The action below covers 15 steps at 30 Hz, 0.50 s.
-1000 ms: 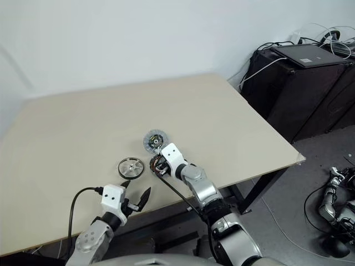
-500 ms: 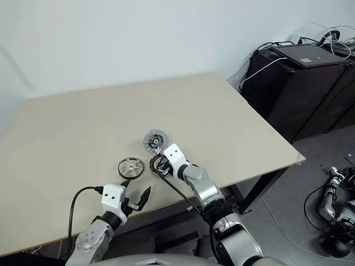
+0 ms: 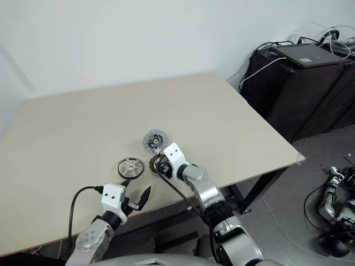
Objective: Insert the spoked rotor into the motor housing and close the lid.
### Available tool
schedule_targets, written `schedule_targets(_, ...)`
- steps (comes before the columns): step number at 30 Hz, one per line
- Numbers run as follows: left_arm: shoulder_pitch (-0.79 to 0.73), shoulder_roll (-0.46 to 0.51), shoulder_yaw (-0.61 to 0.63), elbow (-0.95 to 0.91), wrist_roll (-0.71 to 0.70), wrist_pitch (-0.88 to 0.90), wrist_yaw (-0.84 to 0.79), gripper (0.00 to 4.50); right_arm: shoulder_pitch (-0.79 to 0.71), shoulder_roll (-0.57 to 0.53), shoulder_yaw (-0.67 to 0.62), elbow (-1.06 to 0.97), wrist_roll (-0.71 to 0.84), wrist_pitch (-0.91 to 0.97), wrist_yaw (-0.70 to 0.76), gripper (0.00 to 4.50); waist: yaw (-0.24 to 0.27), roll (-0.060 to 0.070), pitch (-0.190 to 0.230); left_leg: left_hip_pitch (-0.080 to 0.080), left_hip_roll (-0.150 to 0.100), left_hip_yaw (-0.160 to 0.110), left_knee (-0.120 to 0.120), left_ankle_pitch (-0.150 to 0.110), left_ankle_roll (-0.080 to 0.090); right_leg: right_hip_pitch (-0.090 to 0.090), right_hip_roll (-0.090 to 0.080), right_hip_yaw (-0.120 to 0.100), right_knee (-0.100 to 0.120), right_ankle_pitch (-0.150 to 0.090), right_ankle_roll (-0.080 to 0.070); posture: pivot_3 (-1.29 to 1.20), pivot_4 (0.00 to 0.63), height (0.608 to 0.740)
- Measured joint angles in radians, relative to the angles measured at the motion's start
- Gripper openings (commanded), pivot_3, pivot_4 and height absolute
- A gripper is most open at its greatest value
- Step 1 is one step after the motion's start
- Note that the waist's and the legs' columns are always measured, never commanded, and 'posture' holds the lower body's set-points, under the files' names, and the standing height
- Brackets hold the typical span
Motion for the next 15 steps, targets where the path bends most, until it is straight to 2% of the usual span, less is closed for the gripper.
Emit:
schedule_targets(4, -0.006, 0.000, 0.000, 0.000, 0.000, 0.000, 0.000, 4.50, -0.011, -0.005, 0.001, -0.009, -0.028, 0.000, -0.042, 0.04, 0.000, 0.000, 0.000, 0.000, 0.000, 0.000, 0.000, 0.000, 0.000, 0.000, 0.000, 0.000, 0.000, 0.000, 0.000, 0.00, 0.000, 0.740)
schedule_targets(15, -0.010, -0.003, -0.002, 0.000, 0.000, 0.000, 0.001, 4.50, -0.070, -0.026, 0.063, 0.059, -0.130, 0.029, -0.071, 0.01, 0.000, -0.001, 0.000, 0.000, 0.000, 0.001, 0.000, 0.000, 0.000, 0.000, 0.000, 0.000, 0.000, 0.000, 0.000, 0.00, 0.000, 0.740)
